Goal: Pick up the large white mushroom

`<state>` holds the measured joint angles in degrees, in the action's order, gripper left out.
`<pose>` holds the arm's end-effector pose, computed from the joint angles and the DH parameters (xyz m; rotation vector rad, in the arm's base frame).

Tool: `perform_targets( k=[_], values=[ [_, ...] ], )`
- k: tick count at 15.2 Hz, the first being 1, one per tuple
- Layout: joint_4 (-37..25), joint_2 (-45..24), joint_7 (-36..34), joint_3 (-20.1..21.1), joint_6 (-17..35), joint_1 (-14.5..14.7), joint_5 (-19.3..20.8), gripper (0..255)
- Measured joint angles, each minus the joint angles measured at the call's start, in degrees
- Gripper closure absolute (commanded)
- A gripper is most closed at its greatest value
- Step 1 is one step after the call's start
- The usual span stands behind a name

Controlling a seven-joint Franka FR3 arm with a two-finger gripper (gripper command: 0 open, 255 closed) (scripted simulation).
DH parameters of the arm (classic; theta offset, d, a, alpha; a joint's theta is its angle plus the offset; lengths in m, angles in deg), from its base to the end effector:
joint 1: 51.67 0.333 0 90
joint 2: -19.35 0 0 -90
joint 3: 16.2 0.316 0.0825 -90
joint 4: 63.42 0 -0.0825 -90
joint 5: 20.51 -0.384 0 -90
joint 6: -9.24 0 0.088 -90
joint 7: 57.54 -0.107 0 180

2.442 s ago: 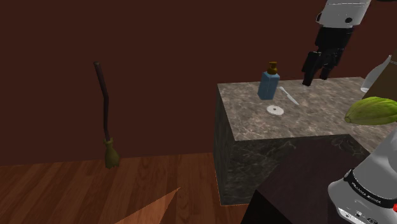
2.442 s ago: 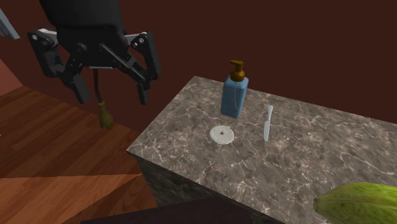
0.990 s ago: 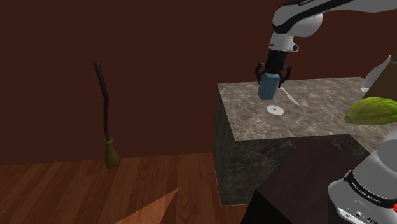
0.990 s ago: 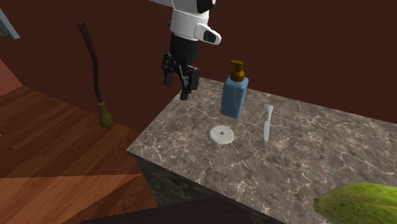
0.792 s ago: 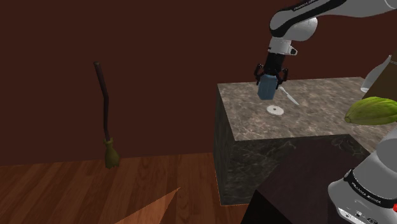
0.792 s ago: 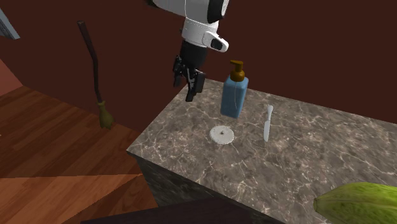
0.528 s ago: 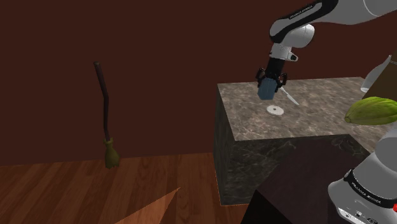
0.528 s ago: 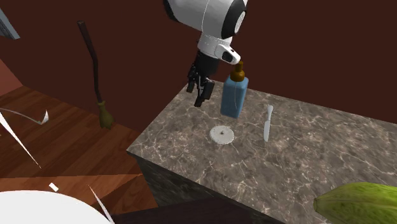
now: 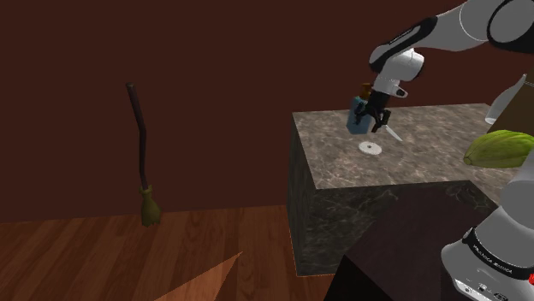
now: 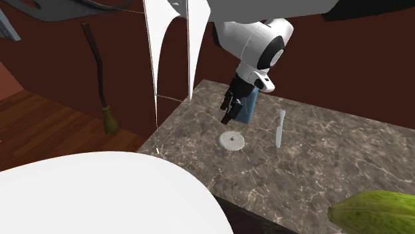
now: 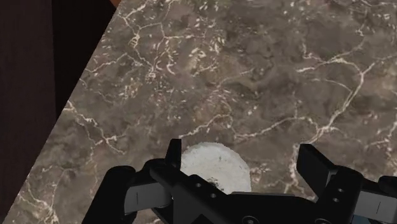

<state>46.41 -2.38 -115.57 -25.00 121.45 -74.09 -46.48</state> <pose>0.5191 -0.2771 0.2787 -1.7672 2.2268 0.5626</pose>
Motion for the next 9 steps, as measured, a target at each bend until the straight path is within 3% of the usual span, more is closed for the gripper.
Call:
perform_targets(
  k=[5, 9],
  values=[
    [-1.1, -5.6, -4.0, -1.8, 2.5, -2.8, -4.4, 0],
    [-1.4, -8.0, -3.5, -1.6, 4.4, -3.2, -5.6, 0]
  ],
)
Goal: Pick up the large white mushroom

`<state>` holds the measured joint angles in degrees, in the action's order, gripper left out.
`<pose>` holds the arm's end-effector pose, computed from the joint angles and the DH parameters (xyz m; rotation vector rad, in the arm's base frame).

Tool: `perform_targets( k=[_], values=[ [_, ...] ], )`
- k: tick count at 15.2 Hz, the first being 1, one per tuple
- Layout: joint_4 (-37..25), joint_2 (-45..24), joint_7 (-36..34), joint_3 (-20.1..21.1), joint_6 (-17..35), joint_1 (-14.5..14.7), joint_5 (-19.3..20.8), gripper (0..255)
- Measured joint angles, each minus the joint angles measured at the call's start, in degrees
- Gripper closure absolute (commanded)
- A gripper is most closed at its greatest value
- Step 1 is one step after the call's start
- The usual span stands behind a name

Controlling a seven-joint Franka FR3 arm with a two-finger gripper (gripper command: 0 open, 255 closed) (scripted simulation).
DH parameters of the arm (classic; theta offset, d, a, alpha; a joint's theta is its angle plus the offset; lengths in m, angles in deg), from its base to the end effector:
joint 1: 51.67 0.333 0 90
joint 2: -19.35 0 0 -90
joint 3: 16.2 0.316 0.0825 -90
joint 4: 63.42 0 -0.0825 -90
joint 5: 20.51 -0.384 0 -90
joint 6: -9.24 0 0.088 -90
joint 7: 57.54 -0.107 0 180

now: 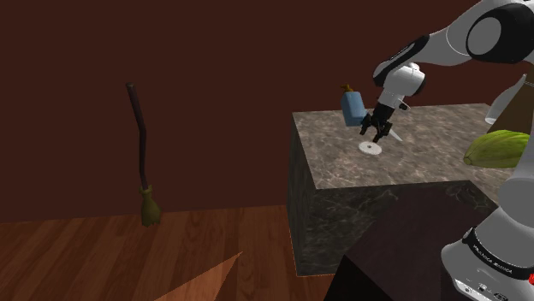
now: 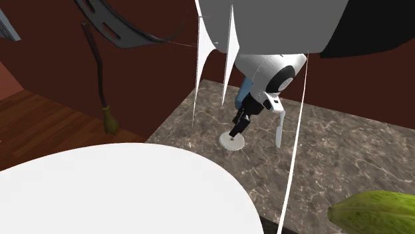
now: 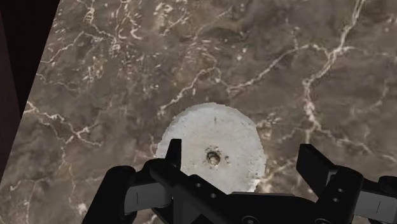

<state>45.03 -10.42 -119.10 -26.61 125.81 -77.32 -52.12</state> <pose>0.5000 -0.3237 0.2107 -1.4776 2.3996 0.5973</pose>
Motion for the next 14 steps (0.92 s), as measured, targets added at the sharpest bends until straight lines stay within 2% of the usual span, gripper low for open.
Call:
perform_targets(
  k=[3, 4, 14],
  values=[
    [-0.1, -1.5, 0.7, 0.2, 1.2, -0.2, -0.6, 0],
    [-0.1, -1.7, 0.9, 0.3, 1.4, -0.2, -0.7, 255],
    [-0.2, -2.0, 1.0, 0.3, 1.6, -0.3, -0.8, 255]
  ],
)
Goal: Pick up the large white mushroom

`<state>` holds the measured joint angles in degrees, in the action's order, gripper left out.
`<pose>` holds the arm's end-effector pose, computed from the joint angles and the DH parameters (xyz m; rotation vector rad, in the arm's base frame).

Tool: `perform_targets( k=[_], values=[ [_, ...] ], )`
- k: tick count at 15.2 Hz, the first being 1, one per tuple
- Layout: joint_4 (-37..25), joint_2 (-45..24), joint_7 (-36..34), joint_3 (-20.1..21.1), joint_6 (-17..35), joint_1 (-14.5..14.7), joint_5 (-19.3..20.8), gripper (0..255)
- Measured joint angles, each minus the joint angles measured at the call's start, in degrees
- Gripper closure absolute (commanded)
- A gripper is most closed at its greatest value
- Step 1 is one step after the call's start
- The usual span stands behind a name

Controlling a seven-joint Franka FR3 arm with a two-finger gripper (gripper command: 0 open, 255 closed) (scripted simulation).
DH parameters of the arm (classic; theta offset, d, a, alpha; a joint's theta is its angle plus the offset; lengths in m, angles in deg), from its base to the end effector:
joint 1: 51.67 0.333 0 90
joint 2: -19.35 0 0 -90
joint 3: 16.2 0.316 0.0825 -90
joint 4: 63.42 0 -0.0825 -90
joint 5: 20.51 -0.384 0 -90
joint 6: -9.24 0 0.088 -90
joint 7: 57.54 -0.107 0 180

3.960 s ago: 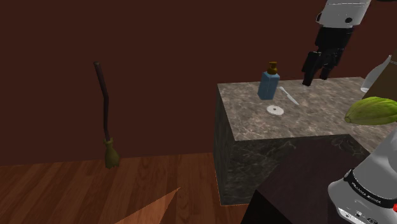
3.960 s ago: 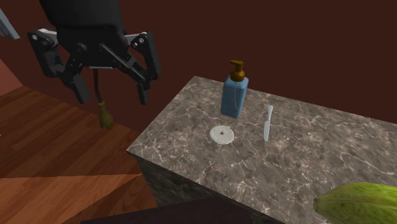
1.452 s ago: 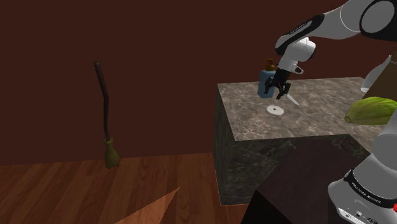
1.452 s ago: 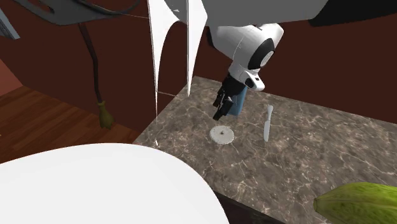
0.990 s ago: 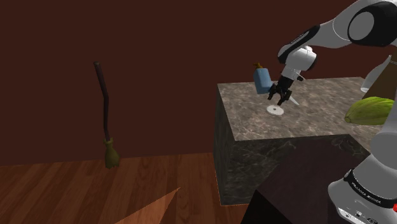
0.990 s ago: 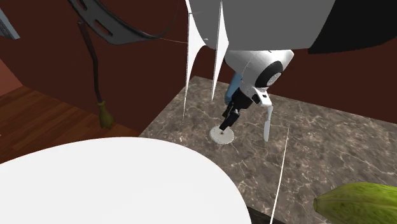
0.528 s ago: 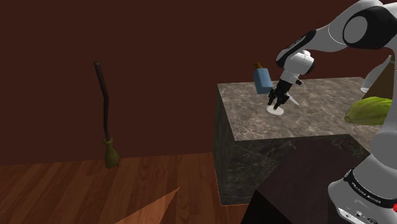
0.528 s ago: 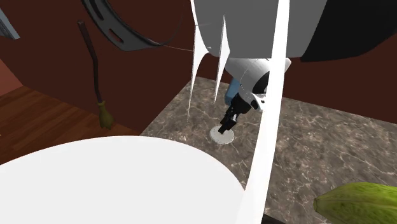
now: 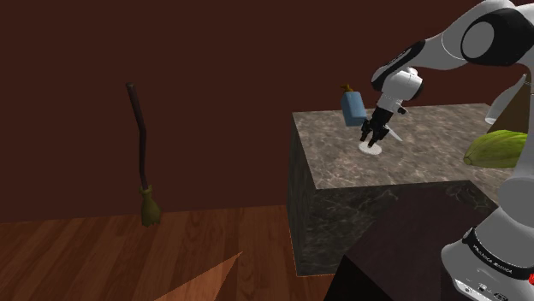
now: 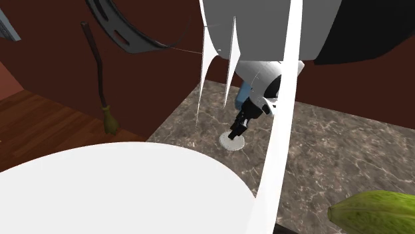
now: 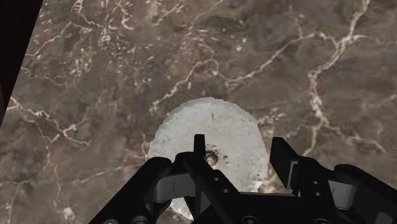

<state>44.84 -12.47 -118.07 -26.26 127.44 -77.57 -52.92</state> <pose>0.4996 -0.3244 0.1917 -1.4762 2.3999 0.5966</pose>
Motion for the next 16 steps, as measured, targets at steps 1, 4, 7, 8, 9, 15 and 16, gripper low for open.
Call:
perform_targets(
  k=[1, 4, 7, 8, 9, 15, 16],
  values=[
    [0.1, 0.4, -0.1, -0.1, -0.2, 0.0, 0.1, 255],
    [0.2, 1.7, -0.8, -0.3, -1.3, 0.2, 0.6, 255],
    [0.2, 3.3, -1.7, -0.6, -2.7, 0.3, 1.3, 255],
    [0.2, 3.9, -2.0, -0.7, -3.2, 0.4, 1.5, 255],
    [0.3, 4.5, -2.3, -0.8, -3.6, 0.5, 1.7, 255],
    [-0.2, 7.5, -3.9, -1.4, -6.8, 0.6, 3.0, 255],
    [-0.3, 7.7, -4.1, -1.4, -7.1, 0.6, 3.1, 255]
  ],
)
